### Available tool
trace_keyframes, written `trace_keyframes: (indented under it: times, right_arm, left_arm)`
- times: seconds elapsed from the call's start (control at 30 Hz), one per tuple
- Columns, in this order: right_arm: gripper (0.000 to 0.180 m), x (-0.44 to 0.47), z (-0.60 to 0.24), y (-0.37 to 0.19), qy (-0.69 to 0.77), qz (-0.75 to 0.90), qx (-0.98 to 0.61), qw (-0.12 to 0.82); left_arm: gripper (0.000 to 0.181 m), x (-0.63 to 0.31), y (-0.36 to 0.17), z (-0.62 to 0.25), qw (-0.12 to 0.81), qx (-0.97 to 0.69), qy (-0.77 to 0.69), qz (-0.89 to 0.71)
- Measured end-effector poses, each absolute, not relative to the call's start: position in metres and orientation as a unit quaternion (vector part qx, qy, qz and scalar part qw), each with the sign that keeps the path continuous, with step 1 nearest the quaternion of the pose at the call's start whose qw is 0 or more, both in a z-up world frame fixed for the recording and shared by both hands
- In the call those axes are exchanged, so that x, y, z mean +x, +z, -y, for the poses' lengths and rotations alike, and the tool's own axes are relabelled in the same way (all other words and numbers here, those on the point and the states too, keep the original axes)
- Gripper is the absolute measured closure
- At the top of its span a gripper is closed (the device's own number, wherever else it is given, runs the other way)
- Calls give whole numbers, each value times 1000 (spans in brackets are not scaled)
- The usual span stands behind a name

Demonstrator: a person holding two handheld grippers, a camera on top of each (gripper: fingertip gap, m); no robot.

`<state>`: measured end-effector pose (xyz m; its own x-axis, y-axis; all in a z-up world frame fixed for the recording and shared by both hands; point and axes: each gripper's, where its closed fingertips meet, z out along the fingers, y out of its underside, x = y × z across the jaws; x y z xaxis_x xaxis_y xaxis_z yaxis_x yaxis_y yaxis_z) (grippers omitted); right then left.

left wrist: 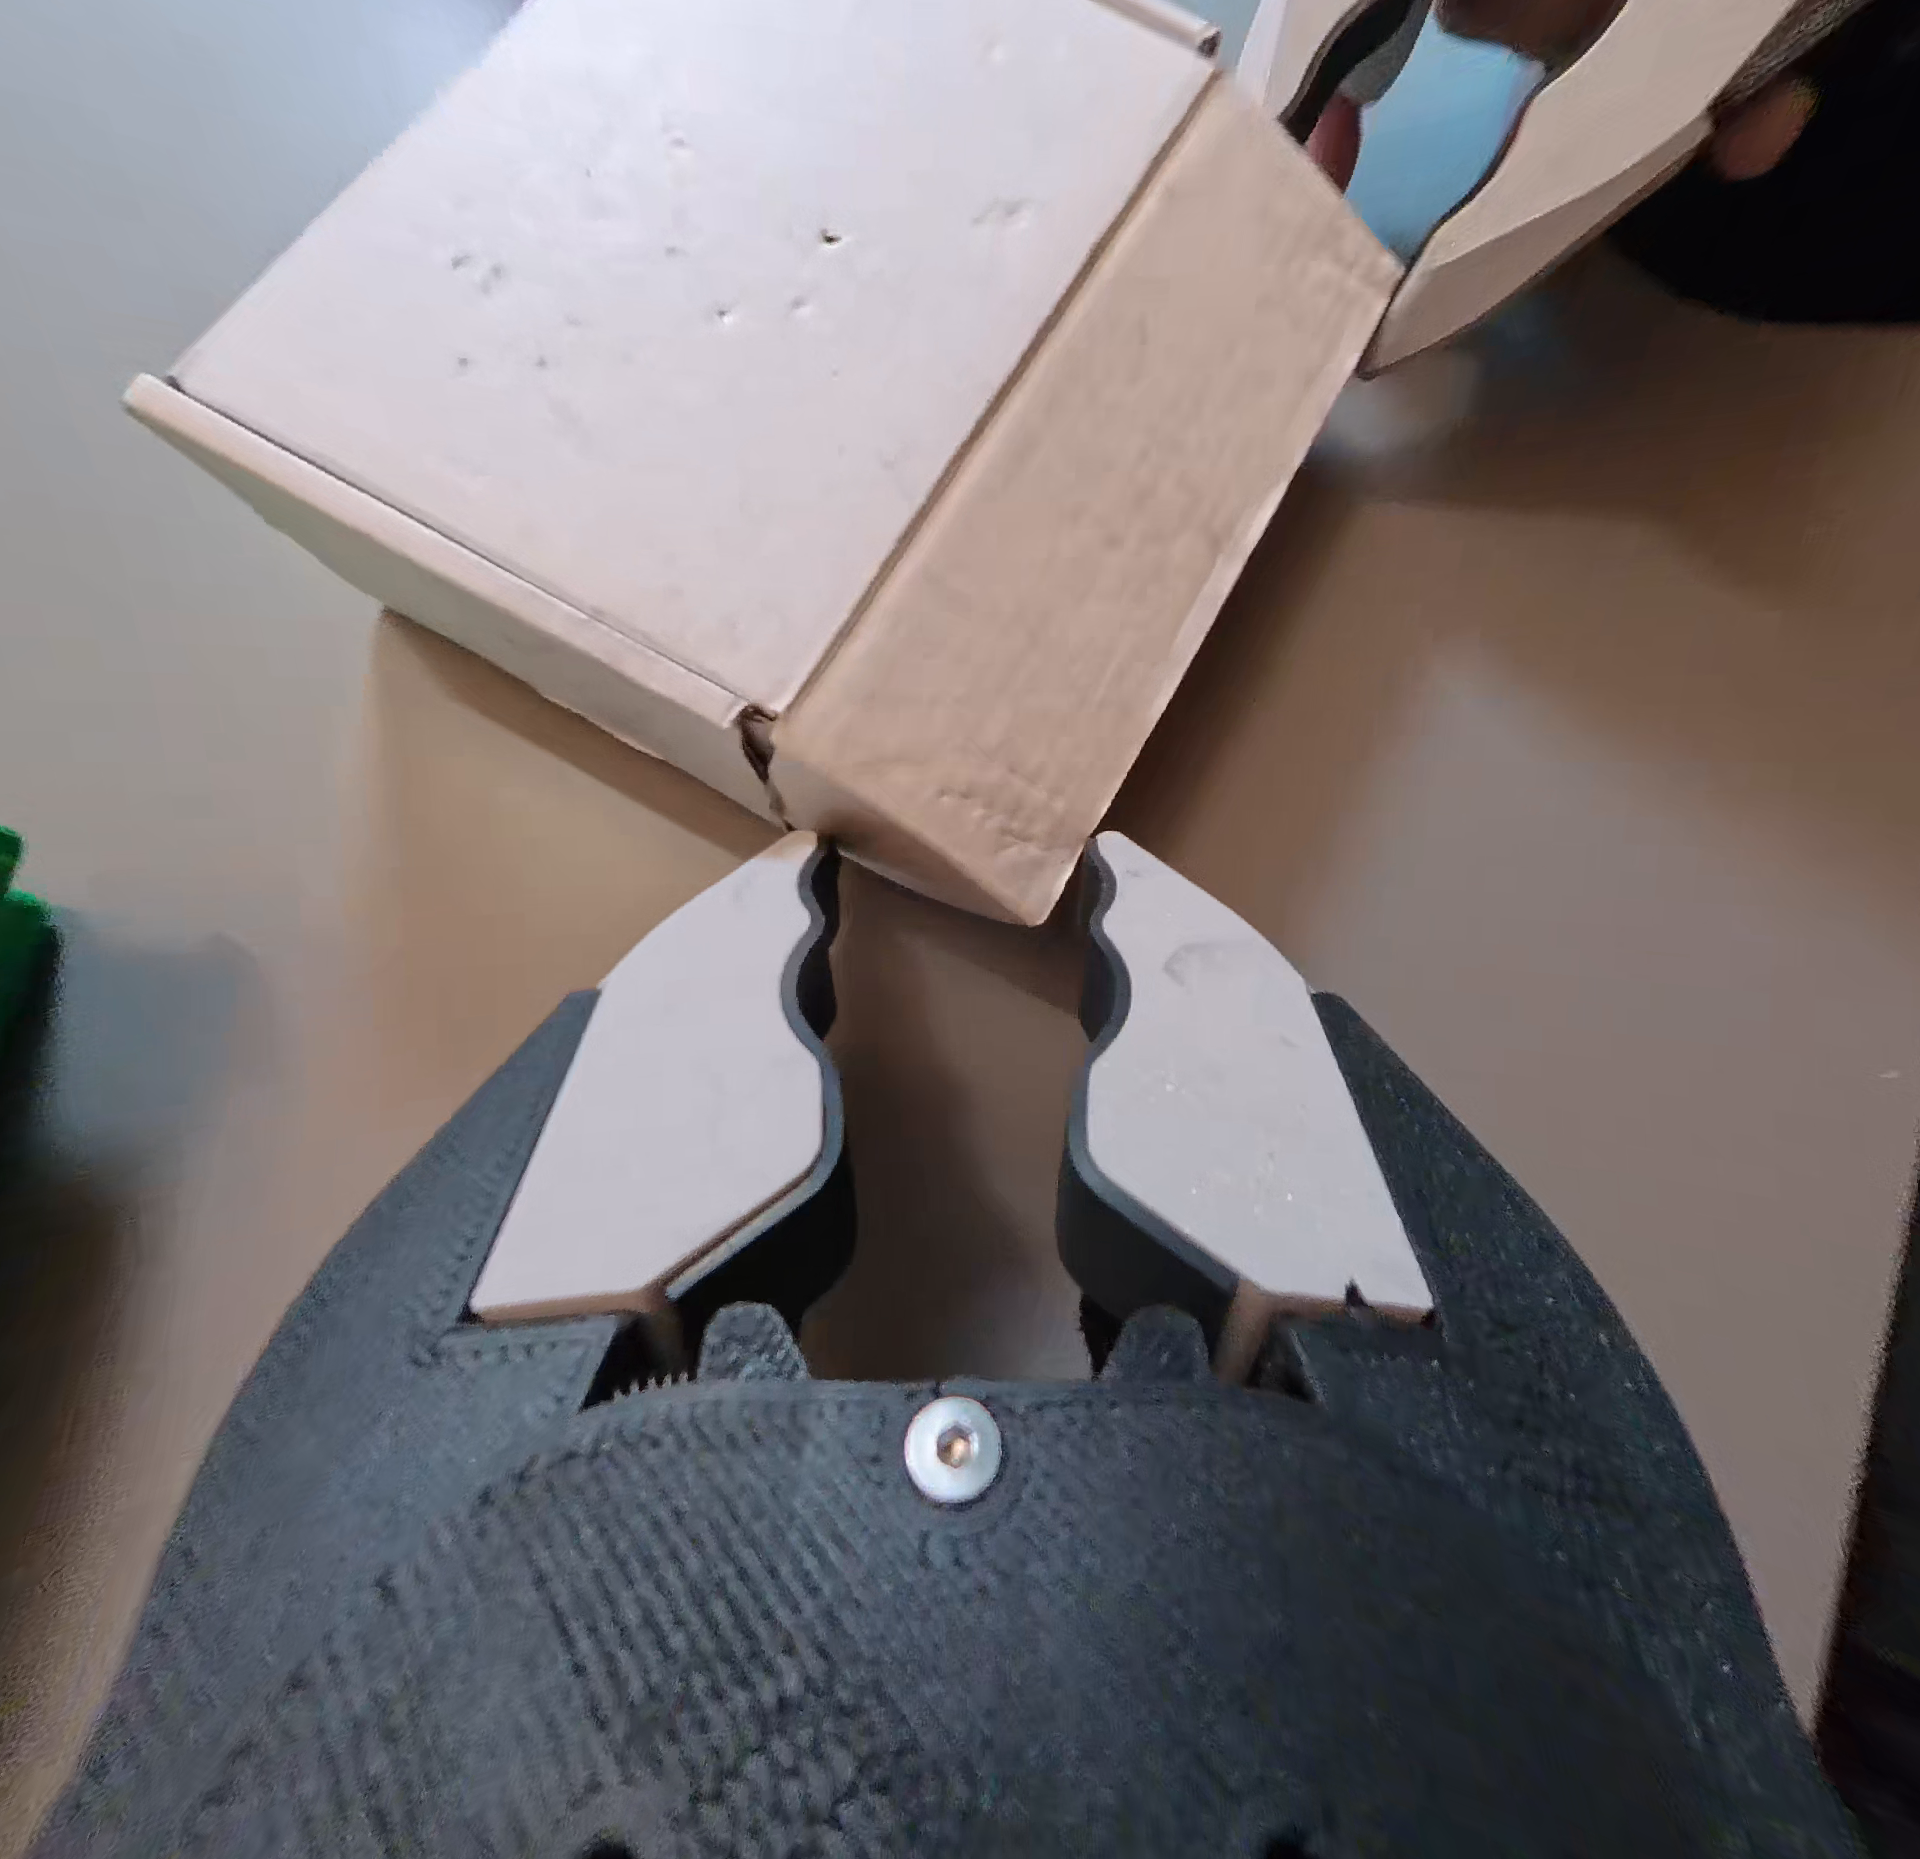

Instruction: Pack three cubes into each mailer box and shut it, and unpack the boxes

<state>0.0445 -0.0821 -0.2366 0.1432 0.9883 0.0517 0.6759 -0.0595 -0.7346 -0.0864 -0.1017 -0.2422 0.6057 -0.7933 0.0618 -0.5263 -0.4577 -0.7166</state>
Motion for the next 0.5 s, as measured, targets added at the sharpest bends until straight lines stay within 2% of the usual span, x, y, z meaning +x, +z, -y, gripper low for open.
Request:
trace_keyframes:
  times: [0.03, 0.1, 0.17, 0.37, 0.5]
  right_arm:
    - [142, 45, 84, -237, 257, 602, -690, 309]
    - [152, 43, 89, -233, 297, 584, -697, 290]
    - [152, 42, 90, -232, 319, 570, -705, 277]
    - [136, 43, 90, -235, 311, 582, -696, 282]
    - [133, 47, 86, -227, 334, 566, -696, 288]
  left_arm:
    - [141, -84, -240, 104, 331, -830, -217, -392]
    - [144, -81, -237, 108, 319, -833, -248, -378]
    - [143, -84, -235, 107, 319, -835, -254, -369]
    - [140, -86, -235, 108, 320, -827, -265, -379]
    - [140, -90, -222, 107, 331, -819, -298, -360]
